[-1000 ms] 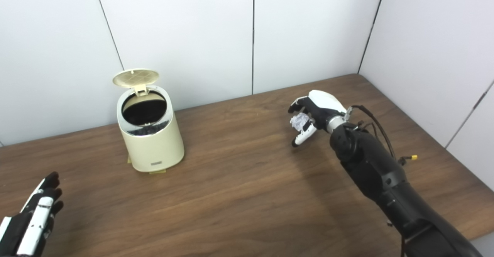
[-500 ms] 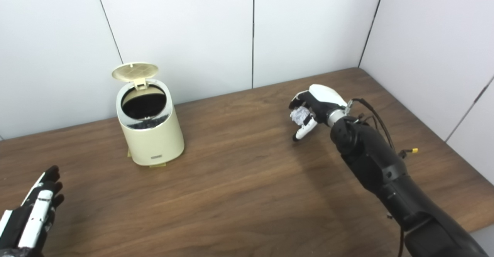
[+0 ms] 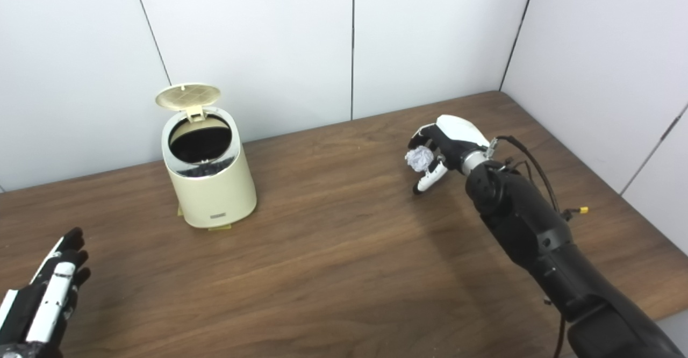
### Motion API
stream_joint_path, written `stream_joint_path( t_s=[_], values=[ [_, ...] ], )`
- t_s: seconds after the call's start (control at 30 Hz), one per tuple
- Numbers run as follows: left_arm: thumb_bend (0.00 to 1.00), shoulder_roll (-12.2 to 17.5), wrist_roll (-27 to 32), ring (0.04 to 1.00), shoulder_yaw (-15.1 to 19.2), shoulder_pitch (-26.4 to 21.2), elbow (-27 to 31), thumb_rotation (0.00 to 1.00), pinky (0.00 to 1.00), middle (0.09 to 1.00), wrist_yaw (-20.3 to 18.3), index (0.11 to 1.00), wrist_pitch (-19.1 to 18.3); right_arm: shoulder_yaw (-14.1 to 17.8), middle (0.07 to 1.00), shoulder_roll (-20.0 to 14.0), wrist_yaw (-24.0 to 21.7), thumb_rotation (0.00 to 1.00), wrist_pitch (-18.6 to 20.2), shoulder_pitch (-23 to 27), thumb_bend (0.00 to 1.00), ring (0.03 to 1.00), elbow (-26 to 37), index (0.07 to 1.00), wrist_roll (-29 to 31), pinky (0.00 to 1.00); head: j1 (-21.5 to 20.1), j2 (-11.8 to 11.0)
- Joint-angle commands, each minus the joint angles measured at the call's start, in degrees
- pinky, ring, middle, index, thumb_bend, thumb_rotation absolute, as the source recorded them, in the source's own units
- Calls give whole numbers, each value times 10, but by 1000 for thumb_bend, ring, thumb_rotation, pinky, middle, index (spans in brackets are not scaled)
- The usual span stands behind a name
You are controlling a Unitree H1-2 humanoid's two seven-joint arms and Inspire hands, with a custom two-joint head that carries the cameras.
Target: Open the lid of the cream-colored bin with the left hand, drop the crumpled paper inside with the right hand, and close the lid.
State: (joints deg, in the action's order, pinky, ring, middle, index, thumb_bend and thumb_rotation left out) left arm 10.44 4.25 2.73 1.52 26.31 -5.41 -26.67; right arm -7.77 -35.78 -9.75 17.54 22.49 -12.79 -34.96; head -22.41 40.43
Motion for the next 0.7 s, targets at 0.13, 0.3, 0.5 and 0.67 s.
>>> stream_joint_path(
  t_s=[0.13,0.3,0.5,0.67],
  values=[
    [436,5,0,1000,0,-11,19,775,1000,1000,0,1000,-2,-1,738,-20,20,31,-29,14,822,699,16,663,-12,623,7,4],
    [436,4,-3,1000,-1,-9,18,781,1000,1000,0,1000,1,0,687,-18,20,24,-39,13,817,656,14,656,-11,597,11,5],
    [467,0,2,1000,0,-8,17,787,1000,1000,-2,1000,9,3,510,-14,43,0,-66,14,535,437,2,523,-10,536,16,6],
    [474,2,-10,1000,-4,-8,18,823,1000,1000,0,1000,16,-2,501,-13,51,0,-67,12,517,391,9,505,-25,470,18,6]
  ],
)
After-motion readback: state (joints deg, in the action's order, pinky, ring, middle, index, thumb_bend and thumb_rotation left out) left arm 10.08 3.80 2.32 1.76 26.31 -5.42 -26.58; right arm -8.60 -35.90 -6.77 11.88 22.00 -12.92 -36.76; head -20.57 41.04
